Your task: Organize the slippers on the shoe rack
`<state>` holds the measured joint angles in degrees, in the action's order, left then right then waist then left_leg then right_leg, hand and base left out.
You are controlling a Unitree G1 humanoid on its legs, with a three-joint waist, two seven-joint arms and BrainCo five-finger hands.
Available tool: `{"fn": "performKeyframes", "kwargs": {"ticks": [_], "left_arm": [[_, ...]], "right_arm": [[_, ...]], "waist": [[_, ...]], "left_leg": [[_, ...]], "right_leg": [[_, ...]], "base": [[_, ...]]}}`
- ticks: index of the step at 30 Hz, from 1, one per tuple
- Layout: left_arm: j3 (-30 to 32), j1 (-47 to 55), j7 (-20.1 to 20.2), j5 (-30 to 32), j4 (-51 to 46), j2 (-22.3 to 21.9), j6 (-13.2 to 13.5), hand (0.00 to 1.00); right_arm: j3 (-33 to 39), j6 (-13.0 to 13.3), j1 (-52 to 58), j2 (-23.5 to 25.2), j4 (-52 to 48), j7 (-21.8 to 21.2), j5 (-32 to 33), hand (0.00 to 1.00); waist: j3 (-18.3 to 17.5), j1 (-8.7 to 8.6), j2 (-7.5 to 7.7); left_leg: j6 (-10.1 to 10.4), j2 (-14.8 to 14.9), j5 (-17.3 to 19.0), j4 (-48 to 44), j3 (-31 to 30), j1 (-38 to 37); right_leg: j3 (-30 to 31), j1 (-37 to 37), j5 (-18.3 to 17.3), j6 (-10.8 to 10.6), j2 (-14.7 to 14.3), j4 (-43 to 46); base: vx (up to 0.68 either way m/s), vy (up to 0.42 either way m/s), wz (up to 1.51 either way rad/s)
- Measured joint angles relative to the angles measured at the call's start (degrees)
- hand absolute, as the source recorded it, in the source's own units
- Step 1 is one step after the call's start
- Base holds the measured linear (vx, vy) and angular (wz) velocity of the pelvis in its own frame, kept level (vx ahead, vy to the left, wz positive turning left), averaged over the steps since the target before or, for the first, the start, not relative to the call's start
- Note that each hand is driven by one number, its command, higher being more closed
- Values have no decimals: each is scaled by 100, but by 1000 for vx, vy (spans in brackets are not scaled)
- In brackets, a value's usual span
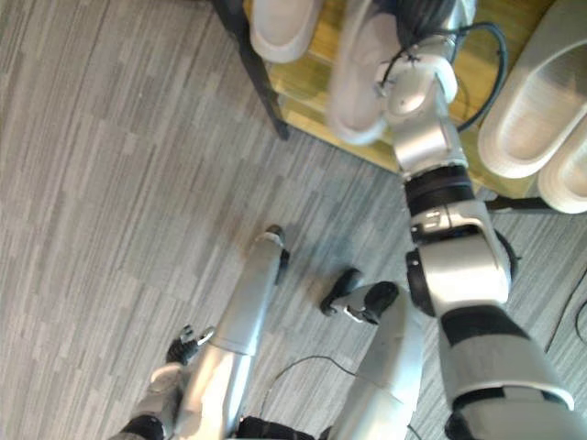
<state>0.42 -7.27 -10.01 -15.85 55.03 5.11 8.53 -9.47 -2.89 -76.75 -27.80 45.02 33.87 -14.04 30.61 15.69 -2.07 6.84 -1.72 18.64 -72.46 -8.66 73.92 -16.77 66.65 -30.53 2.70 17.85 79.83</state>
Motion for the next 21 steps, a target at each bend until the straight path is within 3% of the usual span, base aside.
{"fn": "performKeyframes", "kwargs": {"ticks": [19,21], "left_arm": [[-37,-300,-18,-63,-149,-23,22,0],[-37,-298,-18,-68,-143,-23,20,0]], "right_arm": [[29,82,-126,-1,-177,-36,570,0],[27,136,-81,-1,-228,-129,712,0]], "waist": [[-14,-15,3],[-154,-37,15]], "left_leg": [[101,94,-101,269,6,-194],[105,119,-103,324,10,-206]], "right_leg": [[-35,-122,63,147,-96,-220],[-42,-125,73,157,-128,-287]], "base": [[-12,12,-1],[-13,15,-2]]}}
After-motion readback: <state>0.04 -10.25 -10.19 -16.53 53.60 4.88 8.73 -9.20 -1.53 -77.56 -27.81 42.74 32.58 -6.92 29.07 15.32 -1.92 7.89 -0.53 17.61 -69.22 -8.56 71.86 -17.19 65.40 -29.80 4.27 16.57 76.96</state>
